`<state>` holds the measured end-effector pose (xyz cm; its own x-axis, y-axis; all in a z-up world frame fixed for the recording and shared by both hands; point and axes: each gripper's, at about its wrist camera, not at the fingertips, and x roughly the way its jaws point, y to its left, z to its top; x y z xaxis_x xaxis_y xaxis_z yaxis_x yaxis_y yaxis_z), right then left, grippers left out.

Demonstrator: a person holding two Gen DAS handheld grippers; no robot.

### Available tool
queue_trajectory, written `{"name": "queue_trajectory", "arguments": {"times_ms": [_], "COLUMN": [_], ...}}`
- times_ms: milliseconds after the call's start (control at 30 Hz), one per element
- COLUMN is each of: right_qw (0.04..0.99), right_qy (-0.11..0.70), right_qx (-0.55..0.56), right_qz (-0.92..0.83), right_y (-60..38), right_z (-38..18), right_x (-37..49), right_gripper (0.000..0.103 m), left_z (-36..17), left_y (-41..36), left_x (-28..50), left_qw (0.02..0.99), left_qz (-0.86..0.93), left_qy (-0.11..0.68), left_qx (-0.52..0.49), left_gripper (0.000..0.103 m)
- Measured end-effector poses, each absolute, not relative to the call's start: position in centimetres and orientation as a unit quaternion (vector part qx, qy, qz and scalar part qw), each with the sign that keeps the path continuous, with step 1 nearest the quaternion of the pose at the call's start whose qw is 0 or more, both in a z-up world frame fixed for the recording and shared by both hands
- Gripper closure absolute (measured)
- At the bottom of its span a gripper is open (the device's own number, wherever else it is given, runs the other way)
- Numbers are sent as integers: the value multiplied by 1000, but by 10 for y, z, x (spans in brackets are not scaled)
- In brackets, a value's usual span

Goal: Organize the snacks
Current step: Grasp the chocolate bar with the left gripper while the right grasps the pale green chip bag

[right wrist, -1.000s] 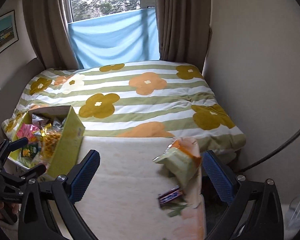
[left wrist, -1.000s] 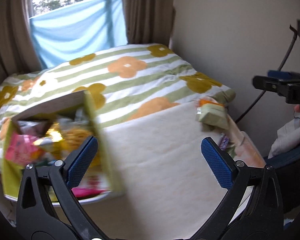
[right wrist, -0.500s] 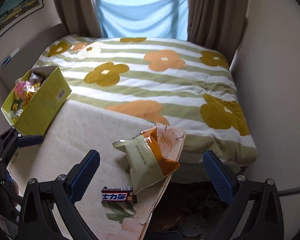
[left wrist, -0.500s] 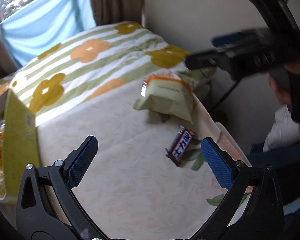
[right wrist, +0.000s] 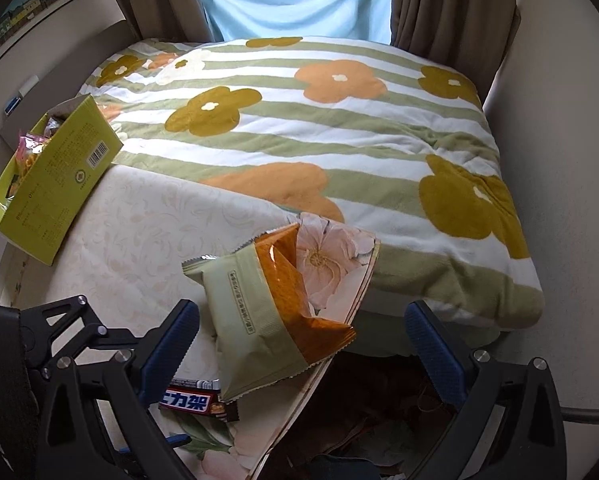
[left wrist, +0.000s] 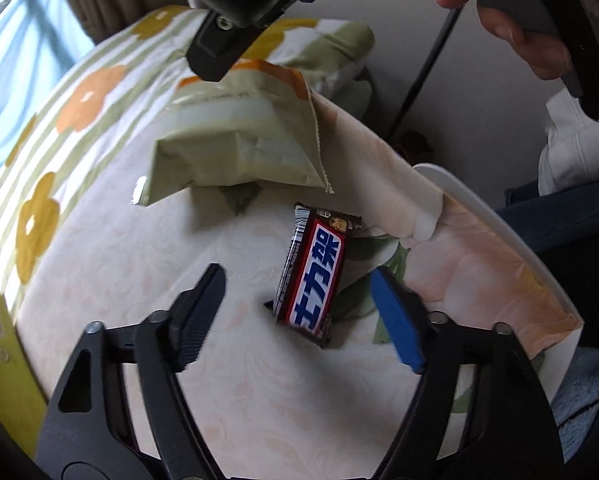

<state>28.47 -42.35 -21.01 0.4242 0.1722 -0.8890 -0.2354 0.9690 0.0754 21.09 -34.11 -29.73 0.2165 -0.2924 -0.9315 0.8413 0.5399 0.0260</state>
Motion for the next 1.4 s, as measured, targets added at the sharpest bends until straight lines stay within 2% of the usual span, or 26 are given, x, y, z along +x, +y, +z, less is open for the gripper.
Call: {"name": "queue_trajectory", "arguments": {"times_ms": [100,167,200,267,333,400,800,1233,1267,1400], "right_qw": [839,838,838,840,841,841,836,819,818,811], "right_qy": [530,532,532,530,528,528,532,548,549,557], "right_qx": [-22,-16,-14,-13,-10,-8,-17,-55,-61,-87], "right_qz": [120,120,119,118,119,118,131,160,161,157], "right_y": [-426,-427,-427,-427,-427,-426,-415,-386,-384,-376], "right_z": [-218,-222,-223,-224,-224,-224,-227,-254,-257,-267], "right_x": [286,287,288,289,290,291,295,299,299,300], "right_gripper": [1,1,1,1,1,1,1,1,2,16], "left_z": [-305,-306,-305,-303,-302,-302,-293,-290,-290,-291], "left_y": [-344,-344,-344,-345,-345,-346,-310,-258,-254,-242], "left_x": [214,215,217,217,217,217,230,249,250,251], "left_qw": [715,711,709,707,706,705,729,757,759,766], "left_qz": [-401,-410,-414,-418,-423,-424,-384,-317,-311,-292], "left_qy": [495,495,495,493,491,491,506,531,532,539], "left_qx": [289,287,285,287,287,287,255,212,208,196], "left_gripper": [42,48,54,60,71,75,77,77,77,77]}}
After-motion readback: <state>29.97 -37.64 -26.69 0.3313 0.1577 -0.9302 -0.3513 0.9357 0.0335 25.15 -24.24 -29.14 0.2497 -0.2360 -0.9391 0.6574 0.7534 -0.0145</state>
